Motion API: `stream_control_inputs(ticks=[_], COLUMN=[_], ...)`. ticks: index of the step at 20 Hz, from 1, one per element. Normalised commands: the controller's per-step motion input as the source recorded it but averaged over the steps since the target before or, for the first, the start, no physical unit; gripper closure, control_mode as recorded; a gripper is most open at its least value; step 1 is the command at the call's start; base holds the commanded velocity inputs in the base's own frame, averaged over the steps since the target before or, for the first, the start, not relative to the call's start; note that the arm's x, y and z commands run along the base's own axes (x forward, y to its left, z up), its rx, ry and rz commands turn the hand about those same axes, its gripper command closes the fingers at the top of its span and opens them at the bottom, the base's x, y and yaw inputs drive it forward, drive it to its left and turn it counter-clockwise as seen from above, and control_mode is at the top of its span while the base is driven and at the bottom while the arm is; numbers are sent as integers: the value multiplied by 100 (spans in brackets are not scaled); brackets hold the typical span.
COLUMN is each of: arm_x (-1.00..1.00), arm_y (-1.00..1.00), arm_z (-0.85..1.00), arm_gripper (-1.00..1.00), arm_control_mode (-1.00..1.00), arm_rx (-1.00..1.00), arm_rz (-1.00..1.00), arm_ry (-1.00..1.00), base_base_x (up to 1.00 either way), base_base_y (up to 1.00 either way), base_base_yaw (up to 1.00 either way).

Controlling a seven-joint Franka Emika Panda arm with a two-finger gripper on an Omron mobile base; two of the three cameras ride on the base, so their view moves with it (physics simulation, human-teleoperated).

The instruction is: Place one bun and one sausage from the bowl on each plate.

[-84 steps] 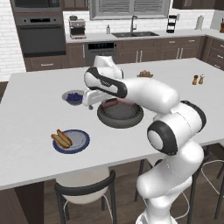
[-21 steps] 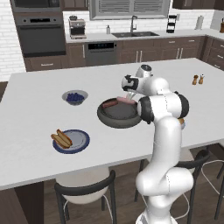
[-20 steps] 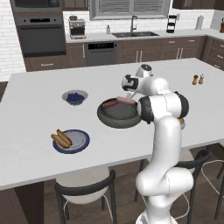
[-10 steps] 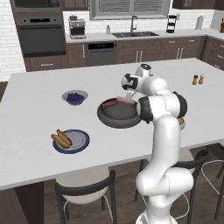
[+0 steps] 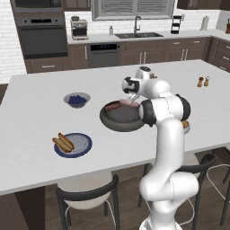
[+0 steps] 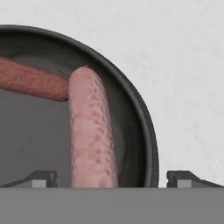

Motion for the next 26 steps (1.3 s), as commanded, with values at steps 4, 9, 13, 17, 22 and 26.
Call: stream_control_inputs(ticks=[4, 9, 13, 17, 22, 26], arm_x=[0, 0, 0, 0, 0, 0], arm_y=[1, 0, 2, 1, 0, 0], arm_z=[-14, -34, -33, -2, 0, 0], arm_gripper=[-100, -100, -100, -100, 100, 100], arm_control_mode=[-100, -100, -100, -100, -100, -100], arm_rx=[0, 0, 0, 0, 0, 0], arm_rz=[0, 0, 0, 0, 0, 0], arm_ry=[7, 0, 0, 0, 0, 0], base_base_x=[0, 0, 0, 0, 0, 0], base_base_y=[0, 0, 0, 0, 0, 0], base_base_yaw=[0, 0, 0, 0, 0, 0])
